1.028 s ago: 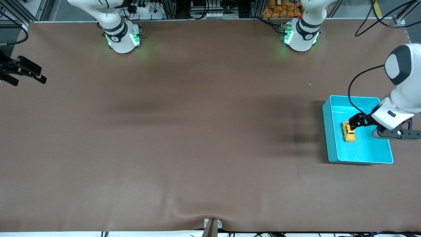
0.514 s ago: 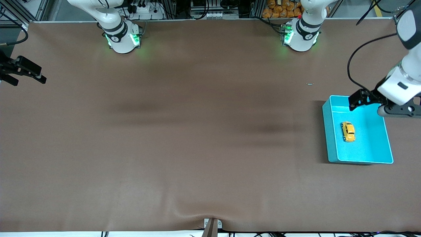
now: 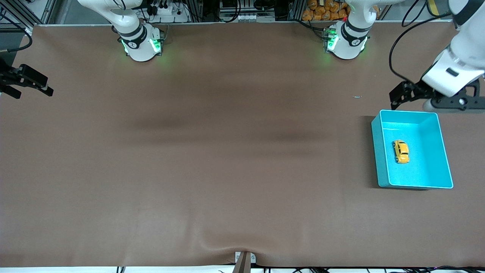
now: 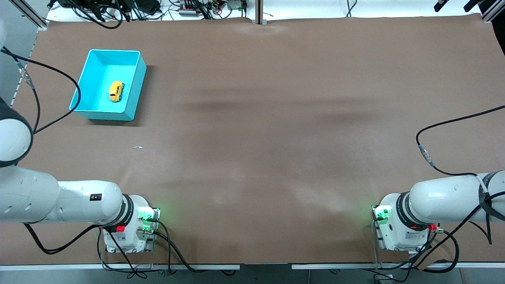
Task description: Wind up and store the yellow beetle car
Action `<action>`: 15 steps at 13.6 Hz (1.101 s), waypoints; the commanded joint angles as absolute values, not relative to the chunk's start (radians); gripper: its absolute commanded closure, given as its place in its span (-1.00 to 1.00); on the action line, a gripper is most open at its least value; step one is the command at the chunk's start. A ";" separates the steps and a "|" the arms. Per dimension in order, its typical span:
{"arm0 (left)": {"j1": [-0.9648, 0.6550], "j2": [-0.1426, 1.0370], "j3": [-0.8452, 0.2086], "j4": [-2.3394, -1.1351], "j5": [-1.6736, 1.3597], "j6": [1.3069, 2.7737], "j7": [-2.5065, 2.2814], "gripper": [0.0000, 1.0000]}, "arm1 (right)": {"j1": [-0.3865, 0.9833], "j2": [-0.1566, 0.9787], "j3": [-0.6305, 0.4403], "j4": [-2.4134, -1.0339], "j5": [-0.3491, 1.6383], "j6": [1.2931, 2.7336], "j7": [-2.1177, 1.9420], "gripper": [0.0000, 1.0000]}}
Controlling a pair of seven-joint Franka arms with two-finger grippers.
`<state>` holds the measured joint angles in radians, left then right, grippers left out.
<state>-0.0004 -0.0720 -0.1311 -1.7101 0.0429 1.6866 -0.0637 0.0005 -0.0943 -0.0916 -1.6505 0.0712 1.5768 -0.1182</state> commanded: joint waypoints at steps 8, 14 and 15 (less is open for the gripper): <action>-0.014 -0.063 -0.094 -1.571 -0.031 1.519 -0.023 -1.00 | -0.009 -0.097 -0.084 -1.637 0.055 1.560 -0.101 -1.00; -0.017 -0.077 -0.107 -1.581 -0.031 1.491 -0.026 -1.00 | -0.009 -0.095 -0.084 -1.637 0.055 1.562 -0.101 -1.00; -0.018 -0.077 -0.107 -1.582 -0.031 1.491 -0.025 -1.00 | -0.011 -0.095 -0.084 -1.637 0.055 1.562 -0.101 -1.00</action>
<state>-0.0160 -0.0736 -0.1092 -1.5989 -0.0144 1.5159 -0.0304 0.0002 -0.0943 -0.0917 -1.6496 0.0712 1.5759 -0.1181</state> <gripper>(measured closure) 0.000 0.000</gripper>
